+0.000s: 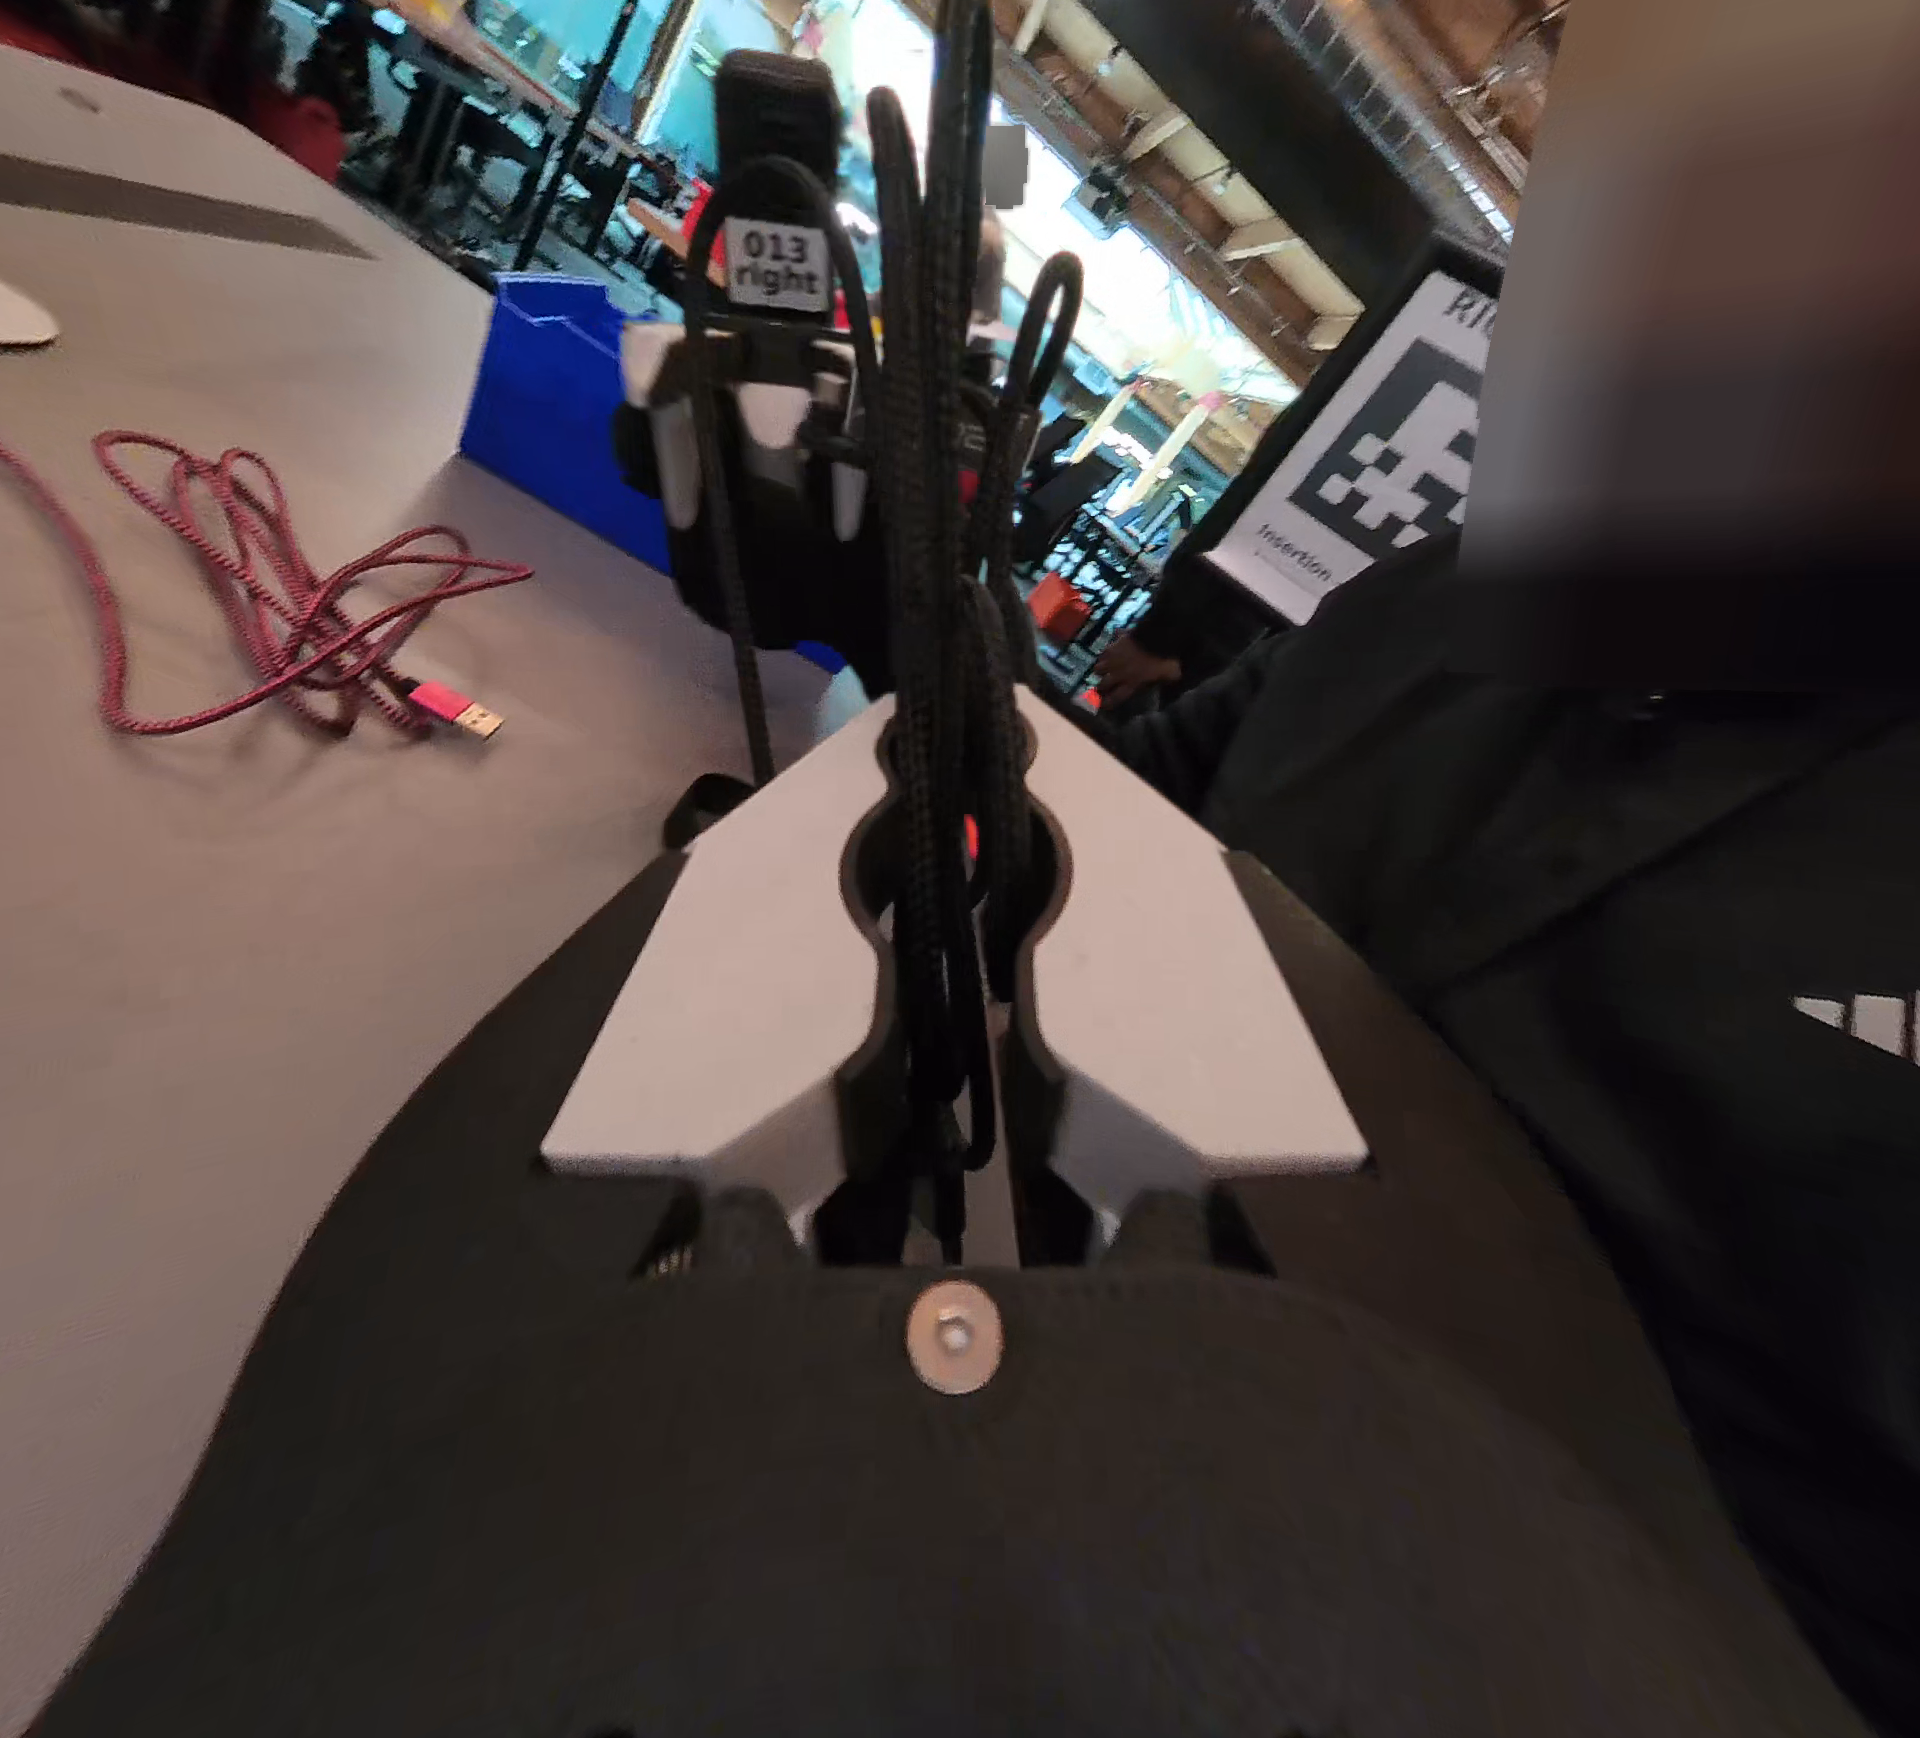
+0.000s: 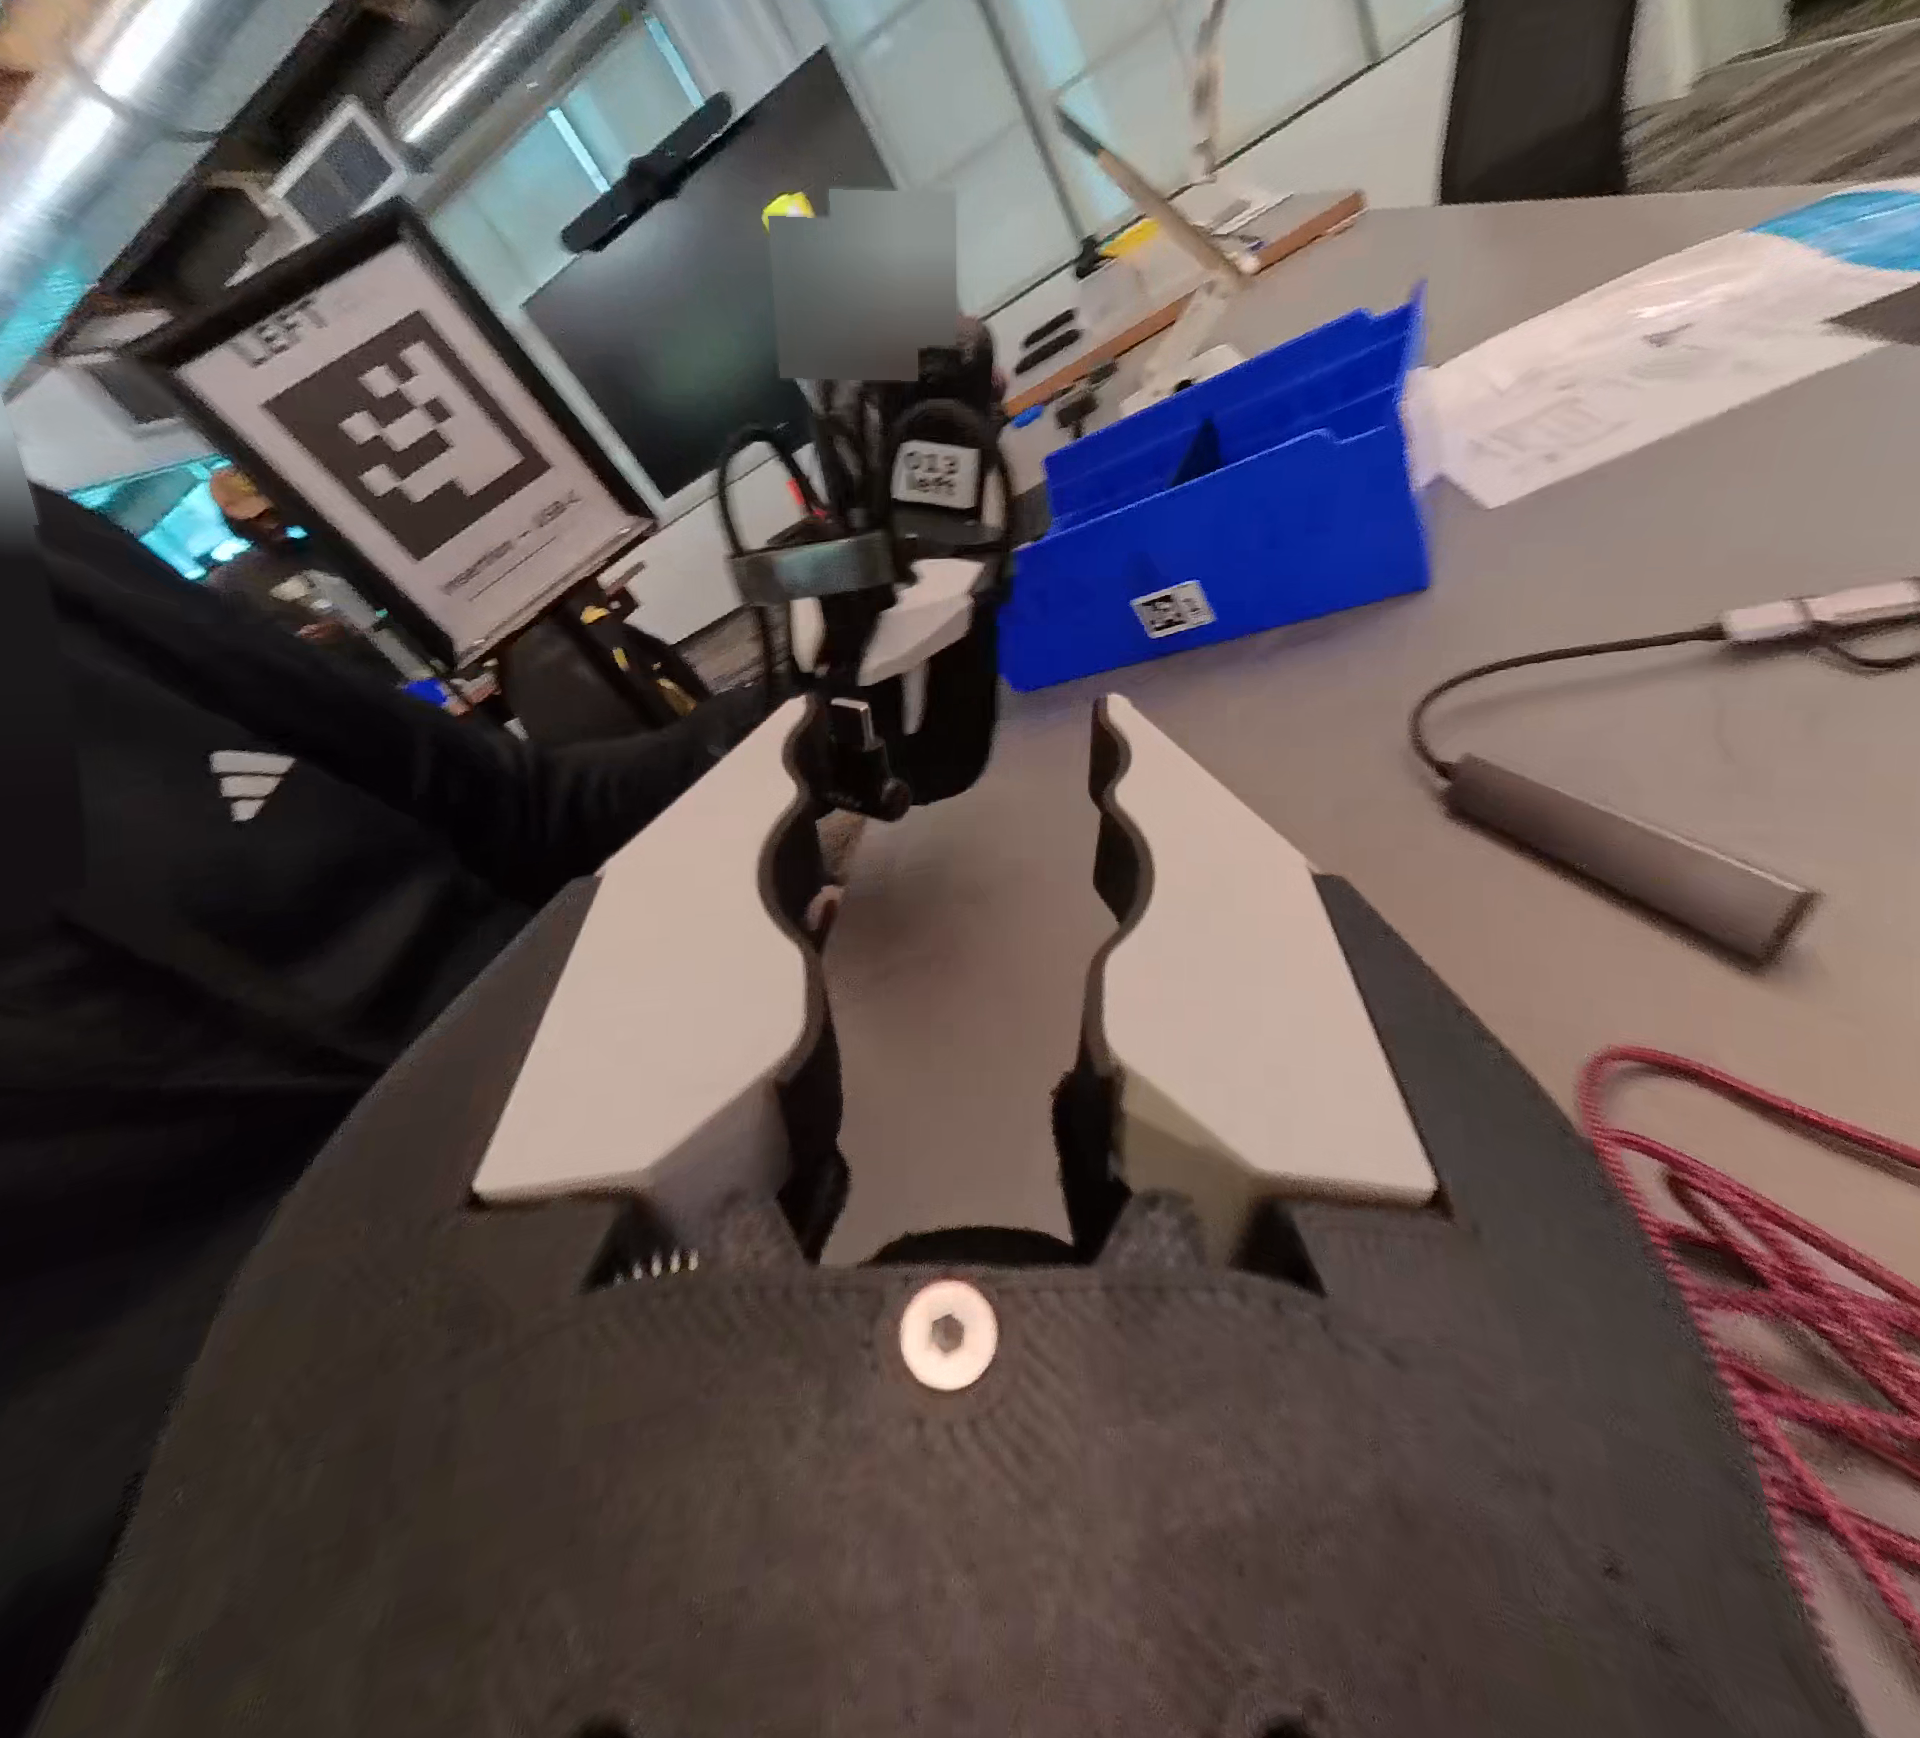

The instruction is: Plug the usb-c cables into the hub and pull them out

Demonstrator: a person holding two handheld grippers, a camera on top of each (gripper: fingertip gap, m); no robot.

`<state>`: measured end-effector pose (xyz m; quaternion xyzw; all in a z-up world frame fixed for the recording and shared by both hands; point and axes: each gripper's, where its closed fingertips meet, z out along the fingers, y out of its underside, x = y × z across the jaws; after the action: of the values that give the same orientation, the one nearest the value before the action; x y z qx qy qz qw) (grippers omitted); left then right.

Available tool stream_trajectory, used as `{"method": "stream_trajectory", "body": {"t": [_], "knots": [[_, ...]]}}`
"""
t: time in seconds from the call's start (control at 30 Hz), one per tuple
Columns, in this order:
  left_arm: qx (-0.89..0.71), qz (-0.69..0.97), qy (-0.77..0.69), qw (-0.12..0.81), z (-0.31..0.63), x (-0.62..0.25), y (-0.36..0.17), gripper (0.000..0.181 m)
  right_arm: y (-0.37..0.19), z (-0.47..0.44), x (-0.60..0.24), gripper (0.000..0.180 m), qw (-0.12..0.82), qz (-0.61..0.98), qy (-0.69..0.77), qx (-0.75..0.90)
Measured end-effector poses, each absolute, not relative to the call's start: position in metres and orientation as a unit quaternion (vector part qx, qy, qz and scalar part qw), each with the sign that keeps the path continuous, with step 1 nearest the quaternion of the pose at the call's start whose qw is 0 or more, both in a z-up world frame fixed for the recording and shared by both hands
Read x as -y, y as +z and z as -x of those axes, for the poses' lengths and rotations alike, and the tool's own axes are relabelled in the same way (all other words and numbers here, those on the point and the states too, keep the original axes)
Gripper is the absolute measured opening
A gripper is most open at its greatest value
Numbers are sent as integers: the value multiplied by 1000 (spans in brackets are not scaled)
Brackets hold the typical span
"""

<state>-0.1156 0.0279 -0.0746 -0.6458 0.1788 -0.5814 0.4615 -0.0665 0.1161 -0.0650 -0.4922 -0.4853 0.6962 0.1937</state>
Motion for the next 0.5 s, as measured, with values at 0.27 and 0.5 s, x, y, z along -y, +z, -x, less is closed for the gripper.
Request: {"method": "stream_trajectory", "body": {"t": [0.27,0.5], "knots": [[-200,575,-636,475,112,-21,-51,10,-47,69,-133,49,175,450,770,416],[-228,526,-677,462,102,-13,-37,11,-39,62,-141,66,207,414,775,431]]}}
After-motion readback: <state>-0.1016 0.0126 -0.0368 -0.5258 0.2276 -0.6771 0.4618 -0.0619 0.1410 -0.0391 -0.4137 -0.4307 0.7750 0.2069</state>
